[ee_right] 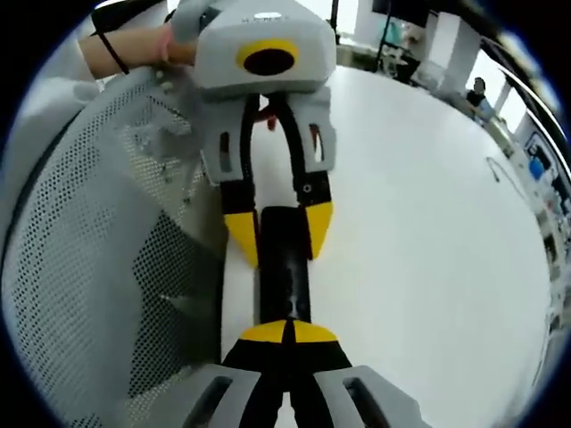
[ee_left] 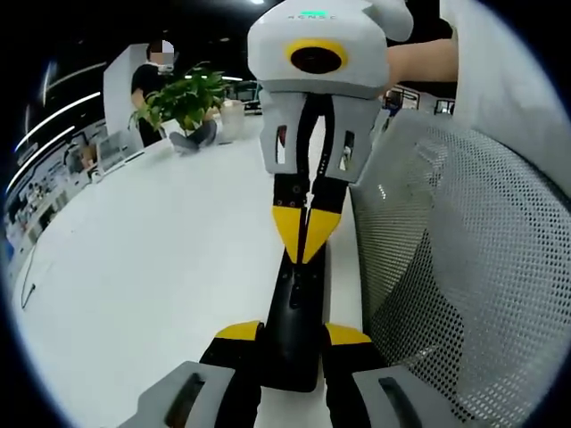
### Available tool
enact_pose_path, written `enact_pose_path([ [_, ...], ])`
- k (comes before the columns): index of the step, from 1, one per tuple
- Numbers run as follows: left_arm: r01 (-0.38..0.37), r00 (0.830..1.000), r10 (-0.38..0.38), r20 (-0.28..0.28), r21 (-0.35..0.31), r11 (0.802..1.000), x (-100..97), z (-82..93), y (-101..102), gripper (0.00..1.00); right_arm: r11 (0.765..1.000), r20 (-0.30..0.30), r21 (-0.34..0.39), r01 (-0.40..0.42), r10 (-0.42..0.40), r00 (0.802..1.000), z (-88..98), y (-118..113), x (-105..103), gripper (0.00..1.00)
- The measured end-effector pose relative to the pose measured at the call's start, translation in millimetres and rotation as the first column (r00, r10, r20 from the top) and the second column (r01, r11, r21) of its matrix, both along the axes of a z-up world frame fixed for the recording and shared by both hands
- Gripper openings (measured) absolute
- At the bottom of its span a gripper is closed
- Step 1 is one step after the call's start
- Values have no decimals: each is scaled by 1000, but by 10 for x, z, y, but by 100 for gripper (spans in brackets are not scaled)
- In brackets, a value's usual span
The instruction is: Press the specified remote control buttons in sequence, fully releasing each button before pressing the next.
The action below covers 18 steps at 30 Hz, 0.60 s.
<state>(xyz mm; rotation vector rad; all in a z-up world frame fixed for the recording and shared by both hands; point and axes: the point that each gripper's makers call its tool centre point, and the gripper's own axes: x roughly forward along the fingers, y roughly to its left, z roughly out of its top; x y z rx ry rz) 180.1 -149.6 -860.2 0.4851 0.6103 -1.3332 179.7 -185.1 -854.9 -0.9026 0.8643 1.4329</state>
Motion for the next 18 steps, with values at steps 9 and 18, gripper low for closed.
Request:
enact_pose_path([
  [9,-1,1000,1,1,-3,1000,-2,0,3,25,996,11,77,-34,34,999,31,5,-22,0],
  [18,1,1000,-1,1,-6,1000,-2,-3,4,25,998,11,39,-54,54,998,20,-9,-23,1],
])
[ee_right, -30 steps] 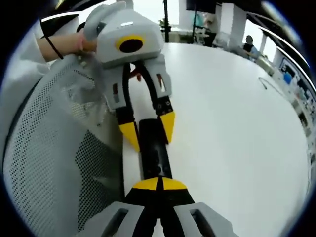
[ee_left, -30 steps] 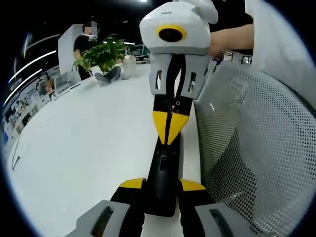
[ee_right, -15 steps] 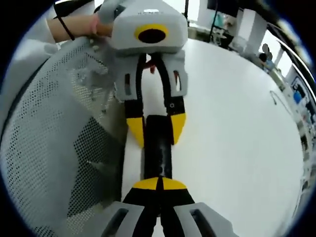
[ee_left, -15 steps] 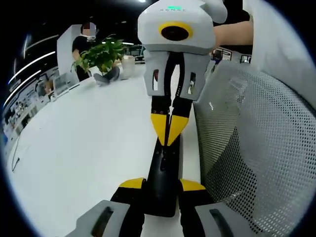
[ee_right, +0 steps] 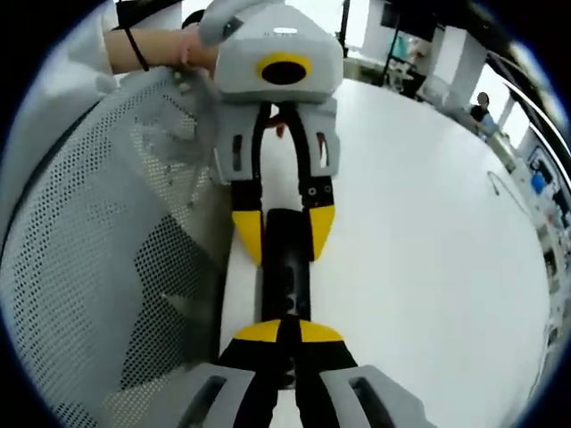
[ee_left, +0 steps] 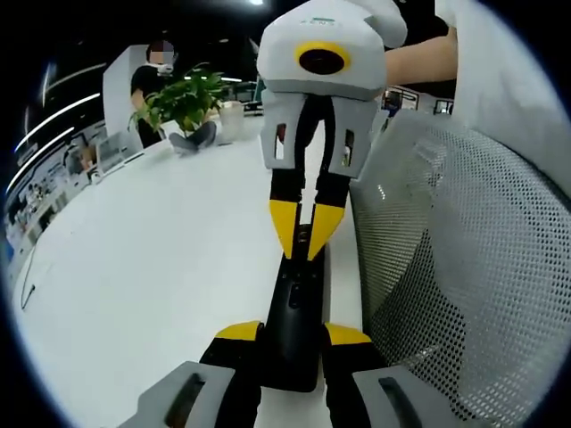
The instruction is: Press the specified remote control buttons in sequence, fully releasing each button before pressing the next.
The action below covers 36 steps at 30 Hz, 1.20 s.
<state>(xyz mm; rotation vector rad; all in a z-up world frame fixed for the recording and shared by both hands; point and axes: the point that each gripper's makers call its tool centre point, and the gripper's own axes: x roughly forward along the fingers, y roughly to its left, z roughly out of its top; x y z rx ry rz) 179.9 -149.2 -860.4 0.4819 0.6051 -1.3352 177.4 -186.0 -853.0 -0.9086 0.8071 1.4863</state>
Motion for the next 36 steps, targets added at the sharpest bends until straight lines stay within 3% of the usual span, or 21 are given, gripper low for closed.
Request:
enact_pose_path([
  [5,2,1000,-2,0,-1,1000,-2,4,1,25,1000,18,-17,-15,15,1000,-1,1,6,3],
  [24,20,1000,-20,0,-3,1000,-11,5,3,25,990,-55,-133,-42,35,998,-31,7,3,4],
  [29,21,1000,-21,-1,-4,1000,-11,3,-3,25,979,-30,-192,-68,64,998,-48,7,-12,4],
  [32,25,1000,-25,3,-3,1000,-11,5,-4,25,991,-91,-132,13,-25,996,-33,1,7,4],
  [34,25,1000,-25,3,-1,1000,-11,5,-4,25,997,-72,-77,-30,24,997,-21,-5,9,4],
  [36,25,1000,-25,3,-4,1000,-11,6,-4,25,998,-82,-58,6,-11,997,-14,-25,10,4],
])
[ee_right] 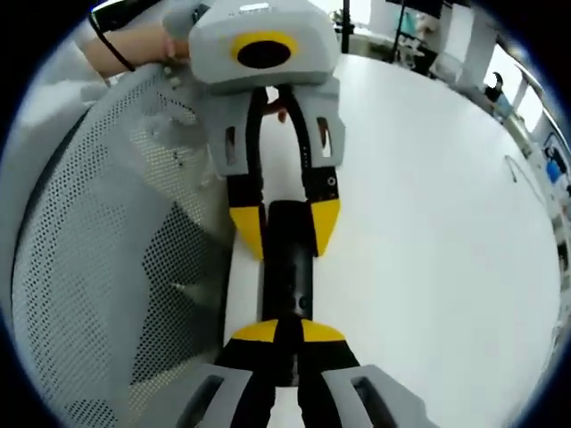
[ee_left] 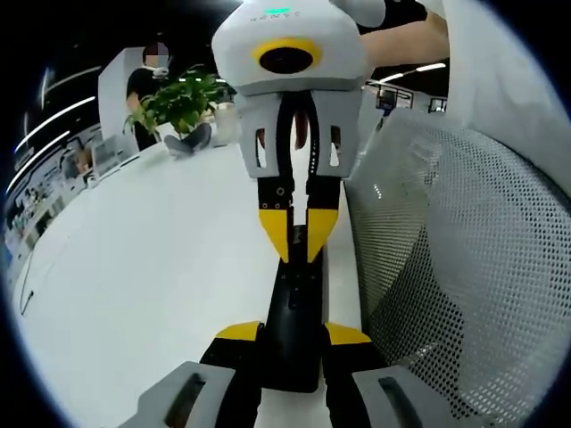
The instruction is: Press the specified remote control buttons in sequence, fully releasing each button before pressing the next.
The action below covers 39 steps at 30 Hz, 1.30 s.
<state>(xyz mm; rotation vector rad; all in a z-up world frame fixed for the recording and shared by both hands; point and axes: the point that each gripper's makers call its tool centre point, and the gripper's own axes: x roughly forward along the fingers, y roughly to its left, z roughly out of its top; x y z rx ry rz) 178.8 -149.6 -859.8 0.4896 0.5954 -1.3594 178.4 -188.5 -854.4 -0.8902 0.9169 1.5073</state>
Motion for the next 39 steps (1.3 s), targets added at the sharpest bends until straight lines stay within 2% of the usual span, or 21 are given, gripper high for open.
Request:
enact_pose_path([
  [6,6,1000,-6,1,0,1000,-5,5,3,25,1000,35,-7,-16,16,999,5,14,-18,4],
  [20,11,1000,-11,0,0,1000,-9,6,1,25,999,11,-31,17,-17,1000,1,-79,-6,9],
  [24,13,1000,-13,-2,-1,1000,-10,7,-2,25,993,68,-81,-90,96,993,-12,-82,-27,9],
  [29,14,1000,-14,-1,1,1000,-11,4,-3,25,984,72,-99,-150,158,985,-20,-75,-36,8],
  [31,14,1000,-14,-1,2,1000,-11,4,-2,25,984,62,-106,-142,149,987,-21,-71,-21,8],
  [32,14,1000,-14,-1,2,1000,-10,4,-3,25,991,37,-103,-85,90,995,-20,-78,-28,8],
  [34,12,1000,-12,-2,1,1000,-11,3,-2,25,995,23,-85,-46,48,999,-17,-75,-14,8],
  [37,13,1000,-13,-1,0,1000,-13,3,-1,25,998,34,-56,-32,34,999,-10,-92,-21,8],
  [39,22,1000,-22,8,6,1000,-15,2,-2,25,998,65,-29,-50,52,997,-6,-92,-32,8],
])
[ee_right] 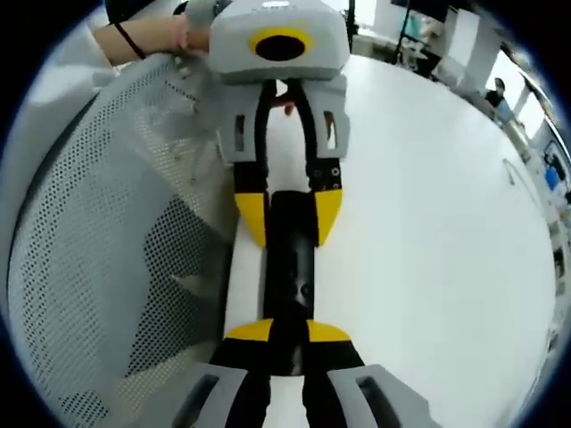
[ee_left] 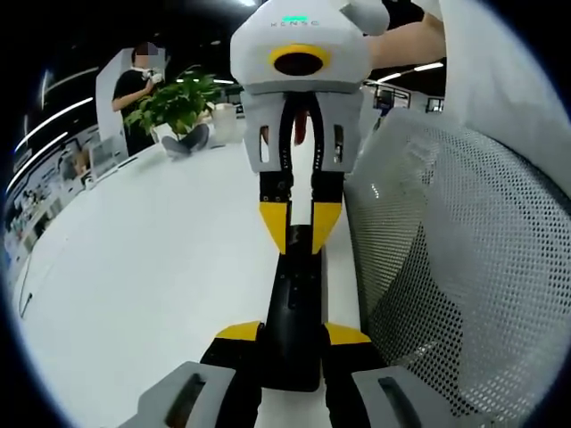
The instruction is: Press the specified remote control buttons in sequence, fully releasing each button before pressing the next.
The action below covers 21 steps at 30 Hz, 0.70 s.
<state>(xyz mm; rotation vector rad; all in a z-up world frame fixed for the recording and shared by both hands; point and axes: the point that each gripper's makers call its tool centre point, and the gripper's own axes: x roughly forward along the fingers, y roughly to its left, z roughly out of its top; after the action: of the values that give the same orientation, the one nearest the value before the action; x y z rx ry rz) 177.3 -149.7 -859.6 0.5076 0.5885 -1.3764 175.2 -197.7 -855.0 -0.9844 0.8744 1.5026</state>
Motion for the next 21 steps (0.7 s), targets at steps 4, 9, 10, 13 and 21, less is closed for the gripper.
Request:
enact_pose_path([
  [4,-2,1000,2,0,4,1000,-3,4,-1,24,998,13,51,45,-46,999,11,-2,0,8],
  [9,-3,1000,3,-1,4,1000,0,-1,1,24,993,3,85,85,-86,996,19,-20,-1,6],
  [10,-3,1000,3,-1,4,1000,0,-1,0,24,993,4,84,82,-83,997,20,-21,-2,6],
  [13,-5,1000,5,-2,3,1000,2,-2,-1,24,994,10,76,74,-75,997,17,-26,-1,6],
  [21,-5,1000,5,-4,3,1000,0,2,-3,24,996,-18,-22,87,-87,996,0,-11,5,6],
])
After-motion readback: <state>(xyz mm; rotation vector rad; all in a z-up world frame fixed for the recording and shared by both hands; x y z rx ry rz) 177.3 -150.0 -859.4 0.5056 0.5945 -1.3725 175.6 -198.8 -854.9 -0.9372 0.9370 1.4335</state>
